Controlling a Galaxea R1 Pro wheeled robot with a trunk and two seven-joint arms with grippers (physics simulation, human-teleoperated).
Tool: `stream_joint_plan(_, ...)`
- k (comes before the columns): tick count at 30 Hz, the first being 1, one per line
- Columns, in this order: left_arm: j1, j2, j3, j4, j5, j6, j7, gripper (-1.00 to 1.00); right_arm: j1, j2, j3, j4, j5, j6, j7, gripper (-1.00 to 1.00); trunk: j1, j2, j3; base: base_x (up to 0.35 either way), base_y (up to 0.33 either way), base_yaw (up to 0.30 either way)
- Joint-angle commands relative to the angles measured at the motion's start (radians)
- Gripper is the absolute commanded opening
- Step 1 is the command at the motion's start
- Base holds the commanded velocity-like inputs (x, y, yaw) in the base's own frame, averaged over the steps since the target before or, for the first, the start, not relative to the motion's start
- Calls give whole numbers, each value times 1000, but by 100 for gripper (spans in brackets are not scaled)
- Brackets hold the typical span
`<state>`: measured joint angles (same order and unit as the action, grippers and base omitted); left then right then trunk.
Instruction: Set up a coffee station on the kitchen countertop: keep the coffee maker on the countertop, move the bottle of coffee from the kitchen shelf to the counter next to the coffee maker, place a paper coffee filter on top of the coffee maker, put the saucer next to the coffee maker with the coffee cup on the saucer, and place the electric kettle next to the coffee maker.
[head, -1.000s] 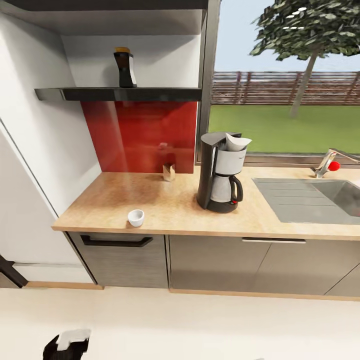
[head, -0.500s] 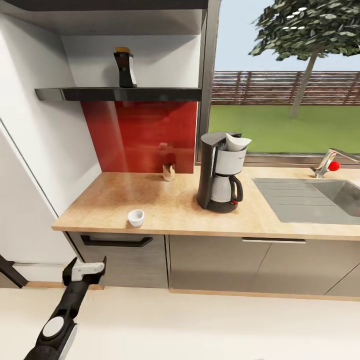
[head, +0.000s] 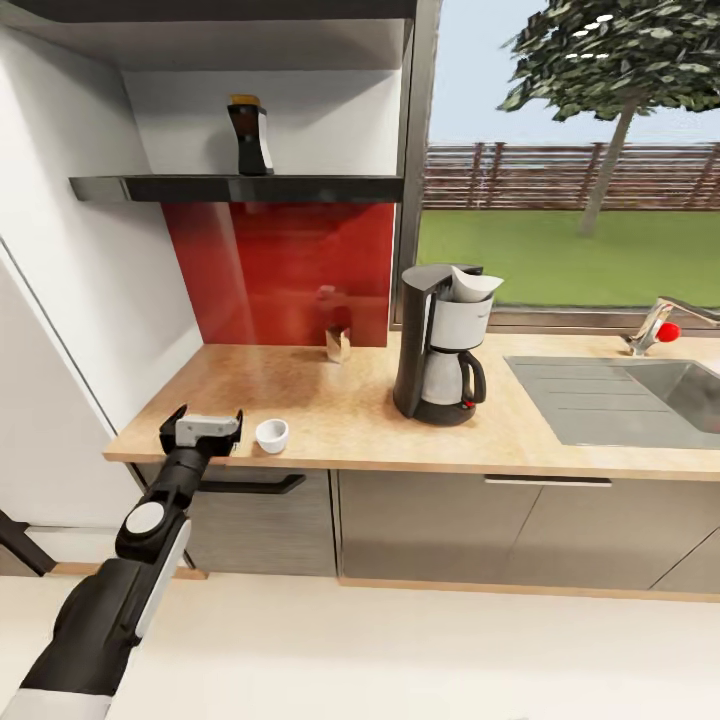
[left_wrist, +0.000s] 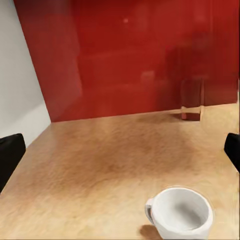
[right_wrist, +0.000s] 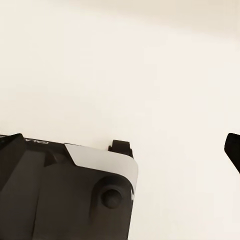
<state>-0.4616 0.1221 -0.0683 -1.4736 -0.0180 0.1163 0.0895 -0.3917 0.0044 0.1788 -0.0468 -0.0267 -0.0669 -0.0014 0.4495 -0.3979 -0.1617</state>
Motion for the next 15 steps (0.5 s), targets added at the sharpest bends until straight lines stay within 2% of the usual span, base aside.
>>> stream_joint_plan(1,-41,0,-20,-3,-2,37,9,100,-1,0,5,1,-3,-4,0,100,1,-2,-2,0,0,0)
stream_joint_plan(3,-98,-7,-38,-6,-2,82,9,100,-1,-1,5,2,-4,-4,-1,100,1,-2,-2,0,0,0)
stream_joint_plan(5,-175,-26,-51,-9,-2,143,9,100,-1,-1,5,2,-3,-4,-2,100,1,-2,-2,0,0,0)
stream_joint_plan(6,-194,-31,-53,-10,-2,158,9,100,-1,-2,5,3,-3,-4,-2,100,1,-2,-2,0,0,0)
stream_joint_plan(11,-404,-65,-68,-20,-1,321,2,100,0,-6,6,17,1,3,-3,100,1,-2,-2,0,0,0)
stream_joint_plan(12,-524,-71,-77,-22,4,400,0,100,10,-34,6,22,3,58,-3,100,1,-2,-2,0,0,0)
stream_joint_plan(15,-597,-76,-78,-22,6,438,0,100,12,-50,5,23,2,184,-3,100,1,-2,-2,0,0,0)
